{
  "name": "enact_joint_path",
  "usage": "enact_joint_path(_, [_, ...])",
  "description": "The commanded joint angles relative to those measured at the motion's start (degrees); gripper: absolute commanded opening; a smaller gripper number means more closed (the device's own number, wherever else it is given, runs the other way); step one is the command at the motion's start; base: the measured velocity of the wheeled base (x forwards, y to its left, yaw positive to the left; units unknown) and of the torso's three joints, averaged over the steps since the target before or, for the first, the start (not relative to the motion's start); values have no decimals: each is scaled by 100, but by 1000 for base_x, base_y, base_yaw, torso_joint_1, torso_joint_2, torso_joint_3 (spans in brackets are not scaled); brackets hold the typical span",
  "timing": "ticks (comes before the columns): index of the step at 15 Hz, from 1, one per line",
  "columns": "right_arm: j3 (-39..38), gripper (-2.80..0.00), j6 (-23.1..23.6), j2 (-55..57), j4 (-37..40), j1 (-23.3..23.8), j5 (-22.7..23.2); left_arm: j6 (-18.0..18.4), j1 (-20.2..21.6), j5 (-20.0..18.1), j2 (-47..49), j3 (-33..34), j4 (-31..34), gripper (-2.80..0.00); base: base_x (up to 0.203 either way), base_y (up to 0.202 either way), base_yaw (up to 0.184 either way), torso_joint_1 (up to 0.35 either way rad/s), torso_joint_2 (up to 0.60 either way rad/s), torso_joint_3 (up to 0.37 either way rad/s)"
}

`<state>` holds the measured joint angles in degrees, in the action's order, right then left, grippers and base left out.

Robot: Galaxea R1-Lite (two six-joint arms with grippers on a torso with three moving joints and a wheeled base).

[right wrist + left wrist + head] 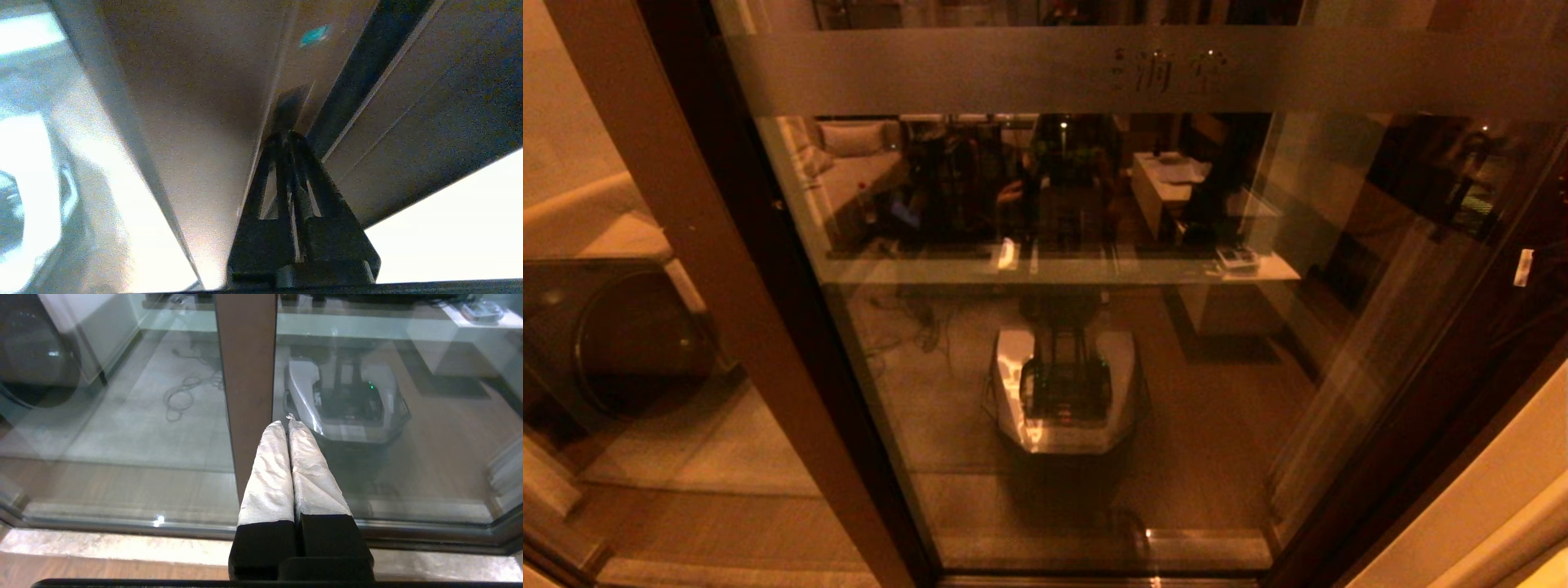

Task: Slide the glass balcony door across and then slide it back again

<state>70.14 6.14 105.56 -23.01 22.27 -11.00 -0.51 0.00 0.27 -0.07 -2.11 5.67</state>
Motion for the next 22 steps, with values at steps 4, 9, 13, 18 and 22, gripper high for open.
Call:
enact_joint_path(4, [-445, -280, 145, -845, 59, -202, 26, -2, 0, -1, -1, 0, -4, -280, 0, 0, 0, 0, 0, 0])
enact_joint_path(9, [-545, -280, 173, -1995, 541, -138, 690, -7, 0, 0, -1, 0, 4, -280, 0, 0, 0, 0, 0, 0])
enact_joint_path(13, [-547, -280, 321, -3627, 1628, -7, 1159, -2, 0, 0, -1, 0, -2, -280, 0, 0, 0, 0, 0, 0])
enact_joint_path(18, [-937, -280, -244, -5679, 3180, 12, 4215, -9, 0, 0, -1, 0, 4, -280, 0, 0, 0, 0, 0, 0])
enact_joint_path(22, [-1448, -280, -1489, -7626, 3867, -149, 5953, -3, 0, -1, -1, 0, 2, -280, 0, 0, 0, 0, 0, 0])
